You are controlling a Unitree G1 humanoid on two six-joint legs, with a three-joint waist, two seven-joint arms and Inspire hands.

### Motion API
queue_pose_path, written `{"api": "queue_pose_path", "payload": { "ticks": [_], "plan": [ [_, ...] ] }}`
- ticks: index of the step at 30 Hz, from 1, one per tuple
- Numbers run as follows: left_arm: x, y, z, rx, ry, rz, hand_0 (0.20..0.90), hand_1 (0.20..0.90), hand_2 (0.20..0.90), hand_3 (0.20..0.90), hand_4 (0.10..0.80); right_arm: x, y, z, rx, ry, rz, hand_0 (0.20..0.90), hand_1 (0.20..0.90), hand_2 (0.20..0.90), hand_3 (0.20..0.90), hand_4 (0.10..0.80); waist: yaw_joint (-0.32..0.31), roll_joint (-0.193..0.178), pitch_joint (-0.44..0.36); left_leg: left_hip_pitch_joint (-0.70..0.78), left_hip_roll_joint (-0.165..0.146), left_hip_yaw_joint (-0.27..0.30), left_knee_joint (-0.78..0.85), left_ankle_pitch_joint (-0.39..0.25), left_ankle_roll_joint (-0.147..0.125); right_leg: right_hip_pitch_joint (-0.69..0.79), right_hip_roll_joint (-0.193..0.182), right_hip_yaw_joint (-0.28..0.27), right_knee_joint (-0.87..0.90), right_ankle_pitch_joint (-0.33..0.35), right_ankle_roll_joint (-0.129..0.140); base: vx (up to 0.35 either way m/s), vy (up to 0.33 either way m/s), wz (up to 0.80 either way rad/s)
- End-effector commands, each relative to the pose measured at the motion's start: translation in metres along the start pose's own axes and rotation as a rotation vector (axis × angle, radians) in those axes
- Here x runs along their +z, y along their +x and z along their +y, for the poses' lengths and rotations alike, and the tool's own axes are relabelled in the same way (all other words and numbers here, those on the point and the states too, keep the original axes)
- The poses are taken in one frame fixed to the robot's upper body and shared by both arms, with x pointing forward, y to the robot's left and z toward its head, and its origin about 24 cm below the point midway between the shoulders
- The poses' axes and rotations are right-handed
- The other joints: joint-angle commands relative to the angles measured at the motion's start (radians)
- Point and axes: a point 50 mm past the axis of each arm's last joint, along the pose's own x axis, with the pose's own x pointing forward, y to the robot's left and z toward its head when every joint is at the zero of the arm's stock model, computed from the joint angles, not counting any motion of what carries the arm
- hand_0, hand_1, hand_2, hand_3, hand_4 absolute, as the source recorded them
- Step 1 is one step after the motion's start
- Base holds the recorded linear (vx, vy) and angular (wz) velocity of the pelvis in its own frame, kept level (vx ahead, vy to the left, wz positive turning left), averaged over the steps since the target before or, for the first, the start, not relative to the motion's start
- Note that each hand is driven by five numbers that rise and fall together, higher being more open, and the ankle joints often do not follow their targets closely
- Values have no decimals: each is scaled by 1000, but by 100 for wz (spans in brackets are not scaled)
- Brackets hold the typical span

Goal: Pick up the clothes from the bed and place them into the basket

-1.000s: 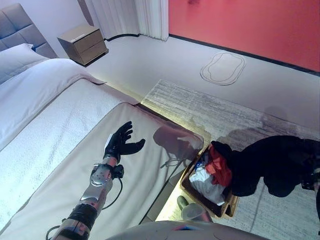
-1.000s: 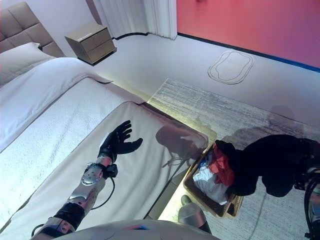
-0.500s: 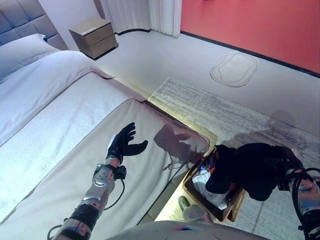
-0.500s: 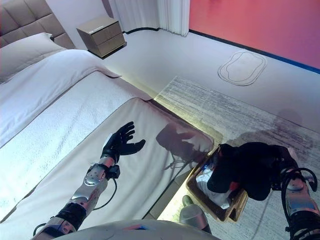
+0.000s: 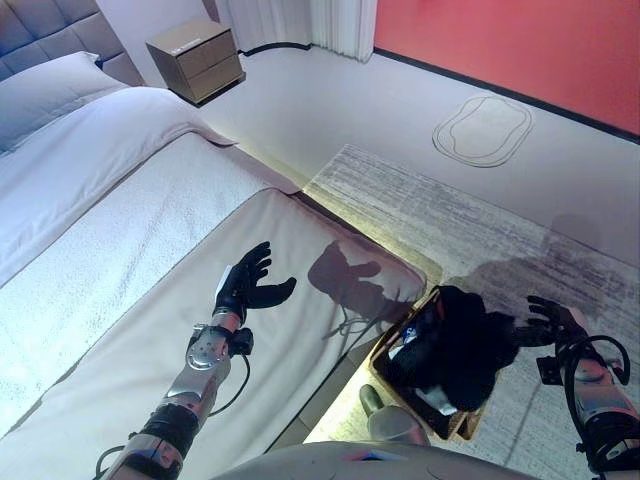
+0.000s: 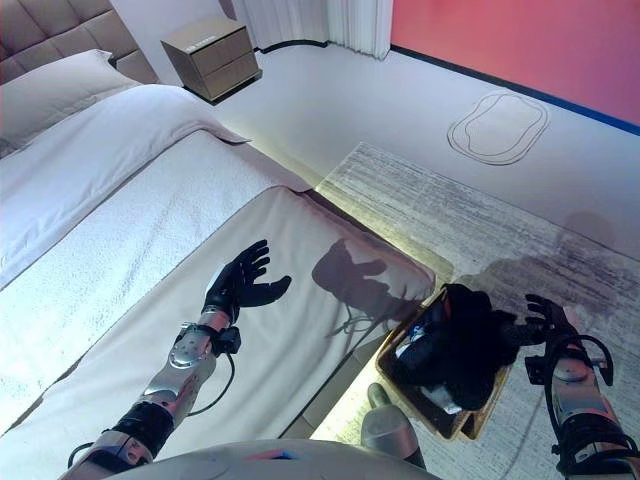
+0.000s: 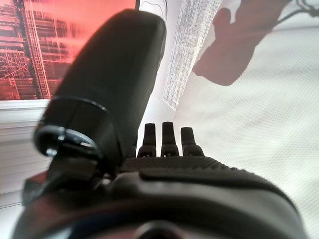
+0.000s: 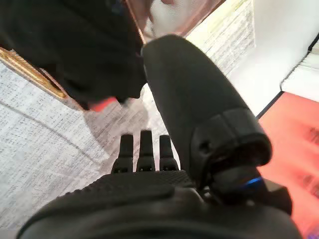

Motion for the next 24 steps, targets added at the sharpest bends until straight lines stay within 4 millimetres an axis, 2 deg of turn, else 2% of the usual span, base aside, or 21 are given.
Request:
{"api": "queue_pose_path", "payload": {
  "ticks": [1,8,10,12,13,16,20,24],
  "plan": [
    [44,20,-2,-19,41,-199,900,900,900,900,800,44,10,-10,-91,21,-165,900,900,900,900,800,26,-41,-32,24,-19,-11,64,-143,52,-59,14,-15,49,15,21,0,0,0],
    [45,20,1,-3,38,-203,900,900,900,900,800,40,8,-4,-85,24,-157,900,900,900,900,800,31,-47,-32,28,-18,-19,59,-140,51,-53,14,-12,48,15,22,0,0,0],
    [45,20,3,11,36,-199,900,900,900,900,800,45,7,-4,-86,35,-184,900,900,900,900,800,34,-48,-33,29,-18,-25,56,-137,50,-52,14,-16,49,14,22,16,-7,1],
    [43,19,5,27,31,-192,900,900,900,900,800,55,6,-1,-80,34,-235,900,900,900,900,800,39,-49,-33,31,-18,-32,52,-134,49,-48,12,-23,50,12,20,38,-16,4],
    [41,18,7,39,23,-186,900,900,900,900,800,70,3,3,-76,25,-305,900,900,900,900,800,45,-50,-32,30,-19,-43,48,-130,49,-44,12,-28,50,10,18,36,-16,6],
    [32,13,9,65,7,-165,900,900,900,900,800,96,-8,17,-58,9,-443,900,900,900,900,800,59,-49,-33,25,-21,-68,42,-121,49,-40,12,-39,55,1,13,28,-13,9],
    [22,7,8,95,-29,-145,900,900,900,900,800,114,-23,34,-46,5,-585,900,900,900,900,800,83,-48,-35,13,-23,-108,29,-109,47,-32,8,-58,53,-9,8,34,-14,19],
    [6,-2,-2,79,-8,-113,900,900,900,900,800,130,-39,64,13,-26,-693,900,900,900,900,800,129,-47,-37,-1,-28,-174,9,-89,42,-6,-1,-106,44,-21,2,37,-17,38]
  ]
}}
